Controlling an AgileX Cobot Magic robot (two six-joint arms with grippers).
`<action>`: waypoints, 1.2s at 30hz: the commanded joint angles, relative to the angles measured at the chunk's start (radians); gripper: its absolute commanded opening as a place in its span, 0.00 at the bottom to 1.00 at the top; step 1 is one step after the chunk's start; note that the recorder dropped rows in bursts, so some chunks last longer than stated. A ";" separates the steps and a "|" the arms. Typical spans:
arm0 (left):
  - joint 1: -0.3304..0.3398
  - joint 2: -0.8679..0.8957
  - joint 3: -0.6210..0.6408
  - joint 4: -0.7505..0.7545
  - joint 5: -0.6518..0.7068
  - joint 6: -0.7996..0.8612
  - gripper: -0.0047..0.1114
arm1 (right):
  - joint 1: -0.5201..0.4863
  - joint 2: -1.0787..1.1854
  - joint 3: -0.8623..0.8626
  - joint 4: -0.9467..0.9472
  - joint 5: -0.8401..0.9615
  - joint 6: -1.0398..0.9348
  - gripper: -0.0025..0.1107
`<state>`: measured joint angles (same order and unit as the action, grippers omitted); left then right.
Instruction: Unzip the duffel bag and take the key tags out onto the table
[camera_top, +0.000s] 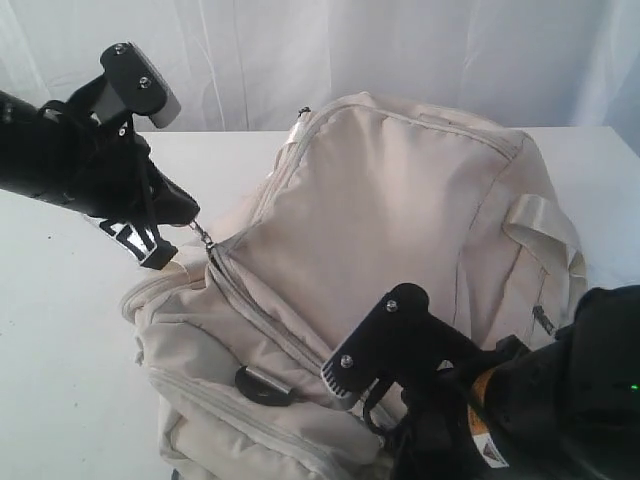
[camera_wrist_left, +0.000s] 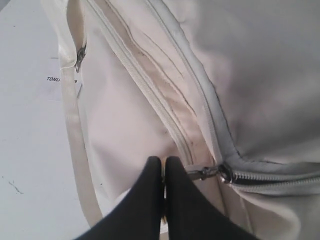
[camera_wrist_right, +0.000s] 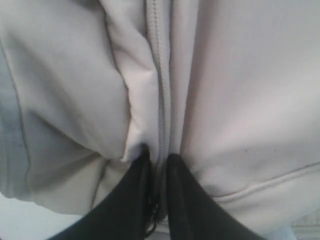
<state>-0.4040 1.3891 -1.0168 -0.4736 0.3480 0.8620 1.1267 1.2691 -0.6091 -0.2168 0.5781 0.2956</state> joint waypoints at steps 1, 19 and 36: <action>0.021 -0.014 -0.009 -0.053 -0.045 0.021 0.04 | -0.002 -0.073 0.031 0.133 0.114 -0.012 0.19; 0.019 -0.064 -0.009 -0.349 0.138 0.350 0.04 | -0.002 -0.137 -0.035 0.159 -0.546 -0.160 0.59; 0.019 -0.086 -0.009 -0.357 0.174 0.350 0.04 | -0.012 0.318 -0.348 0.154 -0.498 -0.250 0.53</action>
<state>-0.3856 1.3143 -1.0209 -0.8006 0.5051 1.2093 1.1267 1.5636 -0.9430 -0.0553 0.0603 0.0602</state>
